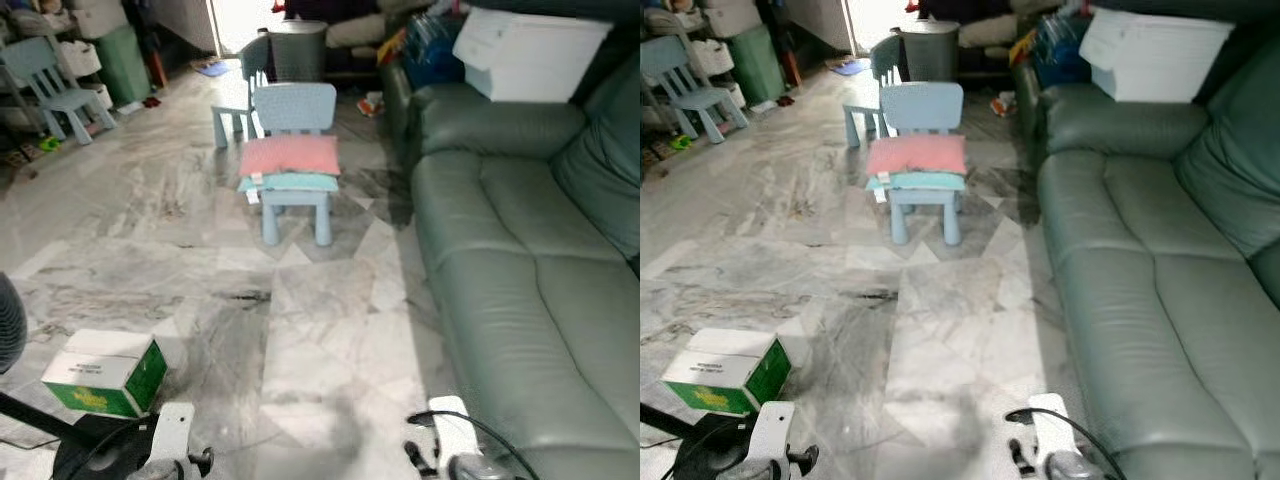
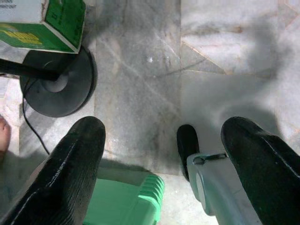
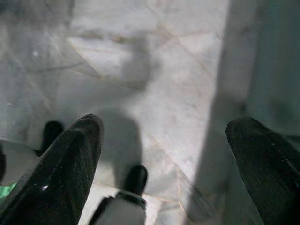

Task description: Move the pillow to the sofa

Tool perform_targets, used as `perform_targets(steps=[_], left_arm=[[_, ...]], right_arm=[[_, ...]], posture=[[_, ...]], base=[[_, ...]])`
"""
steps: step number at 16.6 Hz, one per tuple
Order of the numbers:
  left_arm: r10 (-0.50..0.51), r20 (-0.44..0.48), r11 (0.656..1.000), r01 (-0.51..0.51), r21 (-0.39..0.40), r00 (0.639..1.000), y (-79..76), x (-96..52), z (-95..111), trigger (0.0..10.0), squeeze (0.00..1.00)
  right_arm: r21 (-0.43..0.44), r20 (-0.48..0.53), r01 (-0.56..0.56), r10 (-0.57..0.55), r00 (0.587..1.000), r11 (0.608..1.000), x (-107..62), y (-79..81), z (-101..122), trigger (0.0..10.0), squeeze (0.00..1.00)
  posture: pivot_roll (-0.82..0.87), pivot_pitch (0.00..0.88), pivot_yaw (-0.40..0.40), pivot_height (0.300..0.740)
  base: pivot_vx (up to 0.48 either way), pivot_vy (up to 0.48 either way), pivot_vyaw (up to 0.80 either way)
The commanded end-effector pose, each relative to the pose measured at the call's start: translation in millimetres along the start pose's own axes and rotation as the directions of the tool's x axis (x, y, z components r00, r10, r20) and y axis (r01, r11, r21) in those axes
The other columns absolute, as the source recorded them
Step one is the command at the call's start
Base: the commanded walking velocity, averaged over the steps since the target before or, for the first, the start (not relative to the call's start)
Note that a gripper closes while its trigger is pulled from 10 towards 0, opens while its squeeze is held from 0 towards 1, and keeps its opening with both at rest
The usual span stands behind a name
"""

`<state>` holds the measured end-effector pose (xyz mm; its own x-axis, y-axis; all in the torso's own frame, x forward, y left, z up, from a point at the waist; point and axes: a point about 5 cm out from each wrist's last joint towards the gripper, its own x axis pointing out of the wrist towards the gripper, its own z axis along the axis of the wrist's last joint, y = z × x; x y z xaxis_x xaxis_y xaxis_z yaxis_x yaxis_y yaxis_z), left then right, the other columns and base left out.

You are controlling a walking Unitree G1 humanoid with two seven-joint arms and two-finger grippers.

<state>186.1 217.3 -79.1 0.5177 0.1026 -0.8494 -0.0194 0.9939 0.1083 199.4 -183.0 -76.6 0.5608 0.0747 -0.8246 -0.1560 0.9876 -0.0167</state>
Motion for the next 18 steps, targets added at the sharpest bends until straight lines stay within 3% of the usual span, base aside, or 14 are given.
perform_targets(steps=[1, 14, 18], left_arm=[[0.005, 0.002, 1.0, -0.005, 0.009, 1.0, 4.9, -0.1, 3.3, 10.0, 0.0], [0.002, -0.014, 1.0, -0.002, -0.007, 1.0, 6.0, -1.0, -4.7, 10.0, 0.0], [0.028, -0.01, 0.999, -0.027, 0.028, 1.0, 7.9, -1.1, -3.9, 10.0, 0.0]], right_arm=[[-0.003, 0.013, 0.003, -0.003, 1.0, 1.0, 0.6, -0.2, 4.7, 10.0, 0.0], [-0.015, 0.011, 0.003, -0.002, 1.0, 1.0, 0.3, -0.8, 3.6, 10.0, 0.0], [-0.021, 0.007, 0.0, 0.0, 1.0, 1.0, 0.2, -0.2, 2.4, 10.0, 0.0]], posture=[[-0.07, 0.0, 0.02, 0.74], [-0.07, 0.0, 0.017, 0.74], [-0.07, 0.0, 0.016, 0.74]], base=[[0.439, 0.0, 0.0], [0.44, 0.022, 0.0], [0.076, 0.077, 0.0]])
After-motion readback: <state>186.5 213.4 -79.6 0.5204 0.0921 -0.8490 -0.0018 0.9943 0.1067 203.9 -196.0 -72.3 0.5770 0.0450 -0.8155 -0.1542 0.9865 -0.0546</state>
